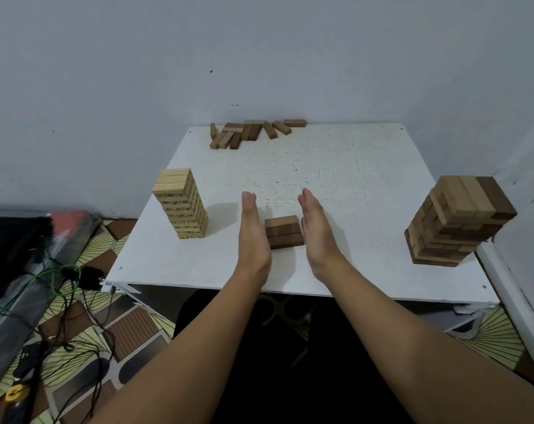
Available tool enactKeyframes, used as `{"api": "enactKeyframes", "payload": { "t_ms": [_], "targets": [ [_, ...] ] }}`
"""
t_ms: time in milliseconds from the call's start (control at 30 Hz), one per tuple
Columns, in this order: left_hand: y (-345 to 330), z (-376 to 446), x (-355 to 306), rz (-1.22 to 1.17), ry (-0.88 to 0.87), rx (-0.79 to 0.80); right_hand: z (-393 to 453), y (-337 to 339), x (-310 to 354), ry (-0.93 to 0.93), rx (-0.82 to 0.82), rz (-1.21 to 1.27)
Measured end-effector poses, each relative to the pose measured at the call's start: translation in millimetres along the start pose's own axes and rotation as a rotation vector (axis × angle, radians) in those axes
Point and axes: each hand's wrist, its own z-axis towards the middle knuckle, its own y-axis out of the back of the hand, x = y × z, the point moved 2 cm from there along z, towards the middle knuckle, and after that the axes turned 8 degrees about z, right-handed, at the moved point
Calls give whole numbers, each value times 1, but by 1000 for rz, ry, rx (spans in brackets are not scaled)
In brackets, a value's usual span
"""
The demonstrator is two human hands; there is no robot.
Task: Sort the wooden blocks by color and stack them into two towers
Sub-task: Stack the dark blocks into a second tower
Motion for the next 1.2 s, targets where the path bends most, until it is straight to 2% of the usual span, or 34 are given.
{"api": "enactKeyframes", "payload": {
  "t_ms": [467, 533, 633, 800, 967, 1200],
  "targets": [
    [-4, -1, 12, 27, -39, 49, -1, -1, -9, -14, 46, -29],
    [2, 1, 7, 105, -63, 64, 1, 6, 1, 28, 57, -144],
    [28, 16, 6, 389, -102, 142, 5, 25, 26, 102, 95, -523],
    [59, 37, 2, 862, -59, 434, 16, 48, 50, -128, 407, -1059],
    [55, 51, -2, 996, -109, 449, 25, 48, 48, -117, 439, -1160],
    [55, 52, 1, 949, -209, 402, 27, 47, 46, -5, 434, -1193]
  ]
}}
